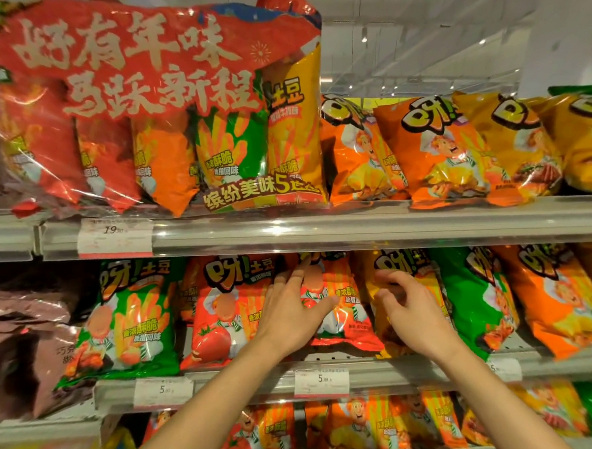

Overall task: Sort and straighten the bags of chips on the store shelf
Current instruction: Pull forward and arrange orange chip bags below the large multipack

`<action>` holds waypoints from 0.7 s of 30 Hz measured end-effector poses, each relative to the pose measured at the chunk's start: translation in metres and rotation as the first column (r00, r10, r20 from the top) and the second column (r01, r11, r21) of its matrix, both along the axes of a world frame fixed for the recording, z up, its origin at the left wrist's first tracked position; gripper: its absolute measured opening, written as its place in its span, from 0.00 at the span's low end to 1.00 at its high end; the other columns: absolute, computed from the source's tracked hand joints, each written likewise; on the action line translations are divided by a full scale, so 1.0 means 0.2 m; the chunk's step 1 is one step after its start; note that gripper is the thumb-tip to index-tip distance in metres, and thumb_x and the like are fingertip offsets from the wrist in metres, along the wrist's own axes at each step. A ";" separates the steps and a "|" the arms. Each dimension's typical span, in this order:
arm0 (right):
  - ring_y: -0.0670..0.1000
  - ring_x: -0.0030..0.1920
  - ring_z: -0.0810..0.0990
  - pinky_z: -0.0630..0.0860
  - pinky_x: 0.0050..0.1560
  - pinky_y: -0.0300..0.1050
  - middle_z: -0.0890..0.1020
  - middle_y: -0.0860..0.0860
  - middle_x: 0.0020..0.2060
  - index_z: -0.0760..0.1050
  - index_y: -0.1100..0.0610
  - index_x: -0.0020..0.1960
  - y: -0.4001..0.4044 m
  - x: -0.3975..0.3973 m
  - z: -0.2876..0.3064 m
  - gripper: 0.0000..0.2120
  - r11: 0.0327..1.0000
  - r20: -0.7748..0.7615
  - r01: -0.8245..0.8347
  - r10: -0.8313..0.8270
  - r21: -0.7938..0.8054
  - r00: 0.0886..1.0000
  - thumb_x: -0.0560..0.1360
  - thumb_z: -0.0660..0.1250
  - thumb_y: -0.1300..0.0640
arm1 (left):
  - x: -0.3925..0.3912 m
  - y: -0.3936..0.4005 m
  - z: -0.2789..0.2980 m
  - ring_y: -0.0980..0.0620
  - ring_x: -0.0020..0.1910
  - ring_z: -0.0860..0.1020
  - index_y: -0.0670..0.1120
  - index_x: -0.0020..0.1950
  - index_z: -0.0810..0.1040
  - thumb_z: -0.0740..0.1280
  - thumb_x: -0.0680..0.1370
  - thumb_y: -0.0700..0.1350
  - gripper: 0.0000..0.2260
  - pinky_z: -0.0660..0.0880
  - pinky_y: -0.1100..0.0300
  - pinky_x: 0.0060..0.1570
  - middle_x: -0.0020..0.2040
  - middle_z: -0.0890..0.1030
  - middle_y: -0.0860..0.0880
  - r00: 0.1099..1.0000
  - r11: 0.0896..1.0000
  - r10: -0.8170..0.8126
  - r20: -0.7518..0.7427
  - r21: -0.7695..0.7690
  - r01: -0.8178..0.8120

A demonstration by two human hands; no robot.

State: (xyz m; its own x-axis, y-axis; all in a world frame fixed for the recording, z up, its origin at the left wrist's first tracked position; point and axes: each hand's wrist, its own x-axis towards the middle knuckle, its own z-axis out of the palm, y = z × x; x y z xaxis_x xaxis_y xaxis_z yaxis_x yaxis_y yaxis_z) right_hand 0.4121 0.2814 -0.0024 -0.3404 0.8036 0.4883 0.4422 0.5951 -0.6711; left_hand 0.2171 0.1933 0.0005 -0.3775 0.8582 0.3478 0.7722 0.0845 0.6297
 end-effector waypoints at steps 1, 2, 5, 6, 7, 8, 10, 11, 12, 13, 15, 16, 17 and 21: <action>0.46 0.57 0.79 0.77 0.59 0.49 0.79 0.48 0.60 0.74 0.52 0.66 0.00 0.00 0.00 0.15 1.000 -0.015 0.000 0.000 -0.020 1.000 0.81 0.62 0.59 | 0.00 -0.01 0.01 0.45 0.74 0.64 0.48 0.79 0.61 0.67 0.74 0.67 0.40 0.64 0.53 0.71 0.75 0.65 0.44 1.000 1.000 -0.009 0.024 0.016 0.009; 0.46 0.57 0.79 0.77 0.60 0.50 0.80 0.48 0.60 0.74 0.51 0.66 0.01 0.01 0.00 0.14 0.999 -0.032 0.001 -0.002 -0.039 0.999 0.81 0.61 0.59 | 0.00 -0.03 0.01 0.46 0.74 0.63 0.48 0.79 0.61 0.67 0.74 0.67 0.39 0.64 0.54 0.71 0.75 0.65 0.45 0.999 0.999 -0.017 0.044 0.029 0.016; 0.47 0.56 0.80 0.78 0.59 0.53 0.81 0.47 0.58 0.74 0.48 0.62 0.01 0.00 0.02 0.12 0.996 -0.085 0.002 -0.009 -0.085 0.996 0.82 0.59 0.59 | -0.02 -0.08 0.03 0.48 0.75 0.62 0.49 0.79 0.60 0.68 0.74 0.66 0.39 0.63 0.53 0.72 0.75 0.65 0.47 0.995 0.998 -0.038 0.088 0.046 0.034; 0.47 0.55 0.80 0.78 0.59 0.53 0.81 0.47 0.57 0.73 0.48 0.62 0.01 0.00 0.03 0.12 0.995 -0.100 0.005 -0.014 -0.098 0.995 0.82 0.59 0.60 | -0.03 -0.10 0.03 0.49 0.74 0.63 0.50 0.79 0.60 0.68 0.74 0.65 0.39 0.63 0.54 0.71 0.74 0.66 0.48 0.995 0.997 -0.046 0.088 0.064 0.040; 0.47 0.54 0.81 0.77 0.59 0.53 0.81 0.47 0.57 0.73 0.47 0.61 0.00 0.00 0.03 0.13 0.994 -0.109 0.007 -0.019 -0.110 0.994 0.82 0.58 0.61 | -0.04 -0.13 0.04 0.50 0.73 0.64 0.51 0.78 0.61 0.68 0.74 0.64 0.37 0.63 0.57 0.69 0.72 0.67 0.49 0.995 0.995 -0.055 0.087 0.083 0.048; 0.47 0.54 0.81 0.77 0.59 0.53 0.81 0.48 0.56 0.73 0.47 0.61 0.00 0.00 0.04 0.13 0.993 -0.111 0.011 -0.024 -0.116 0.994 0.82 0.58 0.61 | -0.05 -0.16 0.04 0.52 0.71 0.65 0.52 0.77 0.63 0.69 0.75 0.64 0.35 0.63 0.59 0.67 0.70 0.68 0.52 0.994 0.993 -0.068 0.083 0.100 0.060; 0.49 0.55 0.80 0.77 0.59 0.51 0.82 0.49 0.56 0.73 0.47 0.61 -0.01 -0.01 0.04 0.12 0.993 -0.097 0.025 -0.037 -0.115 0.995 0.82 0.59 0.60 | -0.08 -0.23 0.05 0.57 0.69 0.65 0.55 0.76 0.64 0.69 0.75 0.62 0.32 0.61 0.62 0.64 0.65 0.67 0.57 0.991 0.988 -0.104 0.079 0.125 0.093; 0.49 0.55 0.80 0.76 0.58 0.49 0.82 0.50 0.56 0.73 0.48 0.62 -0.02 -0.02 0.04 0.12 0.993 -0.086 0.034 -0.044 -0.110 0.995 0.82 0.60 0.60 | -0.11 -0.26 0.05 0.58 0.68 0.65 0.58 0.75 0.65 0.69 0.75 0.62 0.30 0.61 0.63 0.63 0.65 0.66 0.59 0.989 0.984 -0.123 0.078 0.136 0.112; 0.50 0.55 0.80 0.75 0.56 0.46 0.82 0.50 0.57 0.74 0.51 0.63 -0.02 -0.03 0.05 0.12 0.993 -0.069 0.047 -0.054 -0.107 0.996 0.82 0.60 0.60 | -0.13 -0.30 0.05 0.59 0.69 0.65 0.60 0.74 0.65 0.69 0.75 0.62 0.29 0.60 0.63 0.64 0.66 0.66 0.60 0.988 0.980 -0.142 0.068 0.149 0.130; 0.51 0.56 0.79 0.73 0.56 0.45 0.81 0.51 0.58 0.74 0.53 0.65 -0.03 -0.04 0.05 0.13 0.993 -0.048 0.061 -0.066 -0.100 0.997 0.81 0.61 0.60 | -0.15 -0.34 0.05 0.59 0.70 0.65 0.62 0.74 0.65 0.69 0.75 0.62 0.29 0.61 0.62 0.65 0.68 0.66 0.61 0.986 0.977 -0.155 0.056 0.158 0.144; 0.53 0.60 0.78 0.73 0.61 0.49 0.80 0.53 0.61 0.73 0.56 0.67 -0.06 -0.08 0.04 0.15 0.994 0.004 0.097 -0.097 -0.058 0.995 0.81 0.62 0.58 | -0.20 -0.43 0.06 0.62 0.71 0.64 0.64 0.76 0.62 0.70 0.75 0.63 0.32 0.61 0.61 0.68 0.71 0.65 0.63 0.986 0.974 -0.162 0.024 0.167 0.156; 0.55 0.61 0.77 0.73 0.63 0.52 0.79 0.54 0.62 0.73 0.56 0.67 -0.08 -0.11 0.04 0.15 0.993 0.034 0.116 -0.115 -0.019 0.993 0.80 0.63 0.57 | -0.23 -0.48 0.06 0.63 0.71 0.63 0.66 0.76 0.61 0.70 0.75 0.63 0.32 0.61 0.60 0.69 0.71 0.65 0.64 0.987 0.972 -0.163 -0.003 0.171 0.161; 0.56 0.62 0.77 0.73 0.64 0.53 0.79 0.55 0.62 0.73 0.56 0.67 -0.11 -0.14 0.04 0.16 0.991 0.069 0.128 -0.130 0.032 0.989 0.80 0.63 0.57 | -0.26 -0.53 0.06 0.64 0.71 0.63 0.67 0.76 0.60 0.70 0.74 0.63 0.33 0.61 0.60 0.70 0.71 0.64 0.65 0.986 0.971 -0.163 -0.036 0.174 0.166; 0.58 0.64 0.75 0.71 0.63 0.51 0.76 0.57 0.63 0.70 0.58 0.70 -0.26 -0.31 0.03 0.21 0.973 0.243 0.066 -0.121 0.223 0.963 0.79 0.65 0.52 | -0.42 -0.74 0.06 0.65 0.72 0.61 0.70 0.76 0.57 0.68 0.74 0.66 0.33 0.60 0.61 0.71 0.72 0.62 0.68 0.981 0.971 -0.148 -0.128 0.168 0.168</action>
State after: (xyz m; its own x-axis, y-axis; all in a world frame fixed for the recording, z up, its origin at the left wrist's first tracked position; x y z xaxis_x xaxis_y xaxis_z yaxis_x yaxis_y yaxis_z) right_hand 0.3497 0.2286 0.0043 -0.4033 0.7253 0.5579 0.6411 0.6590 -0.3933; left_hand 0.1339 0.0461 0.0119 -0.1910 0.8247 0.5323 0.8345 -0.1490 0.5304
